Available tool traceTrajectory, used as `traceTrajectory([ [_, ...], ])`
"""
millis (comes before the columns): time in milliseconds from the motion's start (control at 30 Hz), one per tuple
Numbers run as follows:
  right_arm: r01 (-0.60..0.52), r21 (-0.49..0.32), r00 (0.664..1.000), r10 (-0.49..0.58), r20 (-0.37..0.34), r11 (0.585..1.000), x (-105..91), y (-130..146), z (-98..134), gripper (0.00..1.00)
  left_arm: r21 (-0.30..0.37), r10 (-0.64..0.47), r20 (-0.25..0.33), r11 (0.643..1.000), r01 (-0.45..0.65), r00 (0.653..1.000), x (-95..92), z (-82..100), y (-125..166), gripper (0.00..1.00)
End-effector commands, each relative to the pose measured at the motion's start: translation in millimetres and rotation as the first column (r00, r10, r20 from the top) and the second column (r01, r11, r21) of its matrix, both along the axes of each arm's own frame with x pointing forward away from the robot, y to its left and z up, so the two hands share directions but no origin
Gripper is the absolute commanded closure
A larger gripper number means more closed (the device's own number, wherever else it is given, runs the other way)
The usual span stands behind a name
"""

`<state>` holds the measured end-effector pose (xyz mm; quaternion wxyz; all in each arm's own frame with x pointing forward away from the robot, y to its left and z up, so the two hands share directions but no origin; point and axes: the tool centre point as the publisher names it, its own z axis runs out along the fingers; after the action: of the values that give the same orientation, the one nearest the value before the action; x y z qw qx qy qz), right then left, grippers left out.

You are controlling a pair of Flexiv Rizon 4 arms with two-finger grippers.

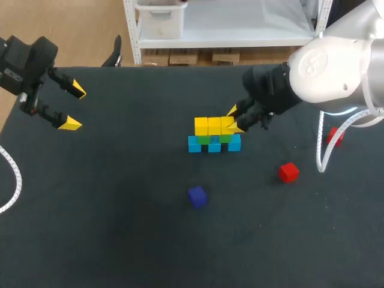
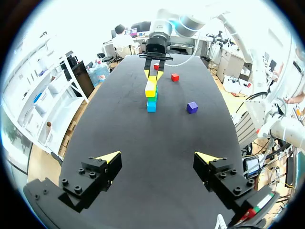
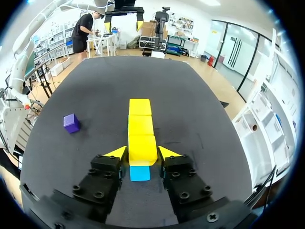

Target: Place the blue cubes, place green cubes on the blue cubes, place the yellow cubes on the green cubes, then place the red cubes on the yellow cubes, and place purple cube on the red cubes.

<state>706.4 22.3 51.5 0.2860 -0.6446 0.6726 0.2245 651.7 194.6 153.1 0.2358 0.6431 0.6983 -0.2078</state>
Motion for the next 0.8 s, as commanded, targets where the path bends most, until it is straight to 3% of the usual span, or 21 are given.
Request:
traceTrajectory([
  [33,-0.004,0.003,1.000,0.004,-0.002,1.000,1.6,-0.1,-0.6,0.53,-0.003,-0.002,0.003,1.000,0.002,1.000,-0.4,-0.7,1.2,0.00],
  [100,-0.005,0.005,1.000,0.005,-0.003,1.000,1.4,-0.1,-0.6,0.48,-0.003,-0.002,0.003,1.000,0.002,1.000,-0.4,-0.7,1.2,0.00],
  [200,-0.005,0.005,1.000,0.005,-0.003,1.000,1.2,-0.3,-0.7,0.31,-0.003,-0.002,0.003,1.000,0.002,1.000,-0.4,-0.7,1.2,0.00],
  [233,-0.005,0.006,1.000,0.005,-0.004,1.000,1.0,-0.6,-0.7,0.24,-0.003,-0.002,0.003,1.000,0.002,1.000,-0.4,-0.7,1.2,0.00],
  [267,-0.004,0.006,1.000,0.004,-0.004,1.000,0.9,-1.3,-0.6,0.02,-0.003,-0.002,0.003,1.000,0.002,1.000,-0.4,-0.7,1.2,0.00],
  [567,-0.044,0.005,0.998,0.044,0.040,0.999,0.1,-20.3,16.4,0.00,-0.003,-0.002,0.003,1.000,0.002,1.000,-0.4,-0.7,1.2,0.00],
  [800,-0.141,0.003,0.989,0.141,0.052,0.990,-8.9,-60.7,34.0,0.00,-0.003,-0.002,0.003,1.000,0.002,1.000,-0.4,-0.7,1.2,0.00],
])
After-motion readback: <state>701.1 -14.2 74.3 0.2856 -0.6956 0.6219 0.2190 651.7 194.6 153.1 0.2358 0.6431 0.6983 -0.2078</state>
